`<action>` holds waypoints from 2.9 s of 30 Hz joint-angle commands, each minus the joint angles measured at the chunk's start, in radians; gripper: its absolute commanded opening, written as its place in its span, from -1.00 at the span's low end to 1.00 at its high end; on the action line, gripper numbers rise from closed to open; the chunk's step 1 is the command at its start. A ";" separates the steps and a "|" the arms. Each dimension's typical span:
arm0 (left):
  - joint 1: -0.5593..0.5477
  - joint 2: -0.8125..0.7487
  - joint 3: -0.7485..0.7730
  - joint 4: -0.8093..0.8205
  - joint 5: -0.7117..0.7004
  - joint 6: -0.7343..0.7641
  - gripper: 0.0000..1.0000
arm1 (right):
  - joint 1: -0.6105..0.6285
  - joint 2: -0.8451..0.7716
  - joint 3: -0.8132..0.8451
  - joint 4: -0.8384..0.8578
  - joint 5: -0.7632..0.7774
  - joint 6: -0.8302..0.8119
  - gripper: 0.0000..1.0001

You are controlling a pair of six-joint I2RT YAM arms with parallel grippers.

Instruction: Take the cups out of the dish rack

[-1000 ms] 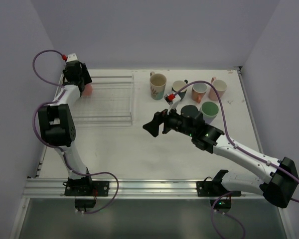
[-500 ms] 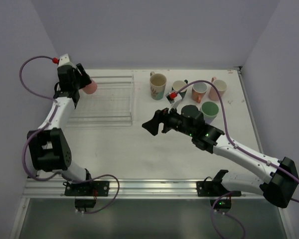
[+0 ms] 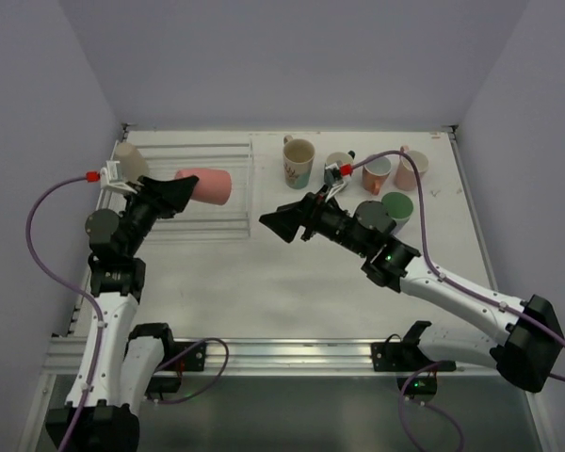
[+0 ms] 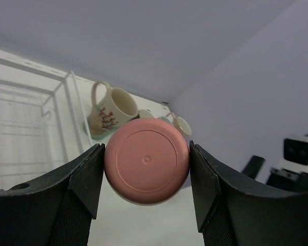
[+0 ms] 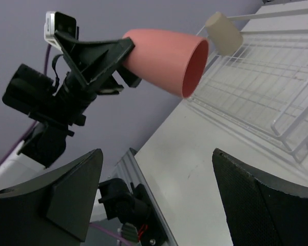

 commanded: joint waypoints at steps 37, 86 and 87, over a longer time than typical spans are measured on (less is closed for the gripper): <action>-0.184 -0.055 -0.071 0.104 0.228 -0.115 1.00 | 0.016 0.089 0.229 -0.153 -0.011 -0.114 -1.00; -0.237 0.052 0.260 -0.489 -0.350 0.480 1.00 | -0.262 0.676 0.732 -1.248 0.276 -0.687 0.21; -0.237 0.080 0.277 -0.486 -0.373 0.471 1.00 | -0.262 0.639 0.732 -1.242 0.278 -0.682 0.42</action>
